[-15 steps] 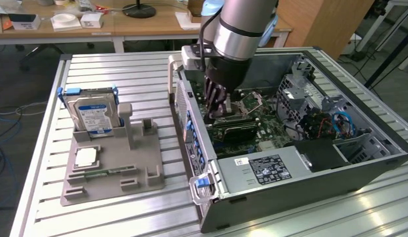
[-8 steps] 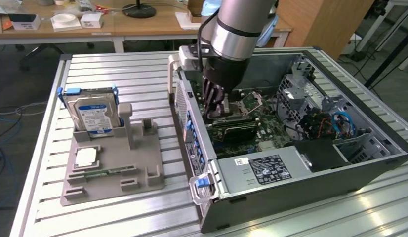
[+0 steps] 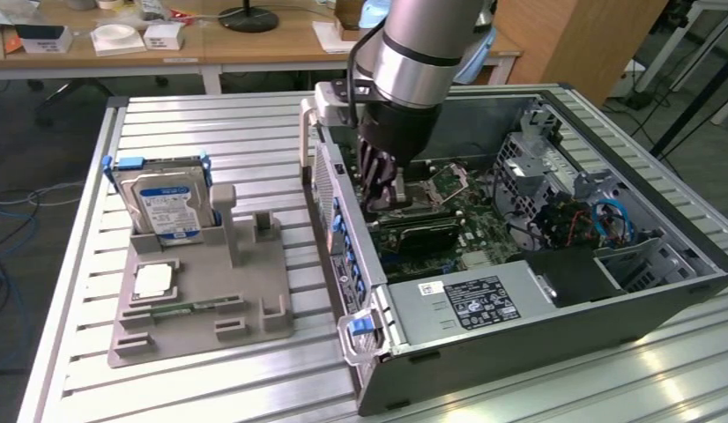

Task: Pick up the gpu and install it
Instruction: 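Press down on the gpu until it lock into place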

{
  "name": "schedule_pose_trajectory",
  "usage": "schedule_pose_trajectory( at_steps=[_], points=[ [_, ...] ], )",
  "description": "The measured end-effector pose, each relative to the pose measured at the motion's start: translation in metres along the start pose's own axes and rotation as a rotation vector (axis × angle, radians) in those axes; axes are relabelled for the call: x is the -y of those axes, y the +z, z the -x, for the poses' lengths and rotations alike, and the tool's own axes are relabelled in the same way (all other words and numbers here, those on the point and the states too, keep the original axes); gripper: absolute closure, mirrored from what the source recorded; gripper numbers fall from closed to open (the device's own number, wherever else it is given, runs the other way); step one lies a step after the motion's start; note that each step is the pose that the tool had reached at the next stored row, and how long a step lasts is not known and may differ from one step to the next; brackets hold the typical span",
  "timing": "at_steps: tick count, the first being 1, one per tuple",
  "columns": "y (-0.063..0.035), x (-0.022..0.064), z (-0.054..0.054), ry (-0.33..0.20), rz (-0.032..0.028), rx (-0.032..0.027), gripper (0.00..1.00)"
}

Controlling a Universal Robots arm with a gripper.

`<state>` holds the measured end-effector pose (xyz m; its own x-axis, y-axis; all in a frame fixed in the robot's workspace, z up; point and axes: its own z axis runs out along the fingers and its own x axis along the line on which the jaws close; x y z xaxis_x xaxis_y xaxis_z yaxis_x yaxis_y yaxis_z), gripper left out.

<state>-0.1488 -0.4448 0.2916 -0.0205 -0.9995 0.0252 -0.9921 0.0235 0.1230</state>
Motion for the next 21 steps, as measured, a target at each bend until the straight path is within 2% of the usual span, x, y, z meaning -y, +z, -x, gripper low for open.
schedule_pose_trajectory(
  at_steps=[21],
  points=[
    [-0.0017,-0.0027,-0.0012,-0.003,0.0001,-0.0003,0.89]
  ],
)
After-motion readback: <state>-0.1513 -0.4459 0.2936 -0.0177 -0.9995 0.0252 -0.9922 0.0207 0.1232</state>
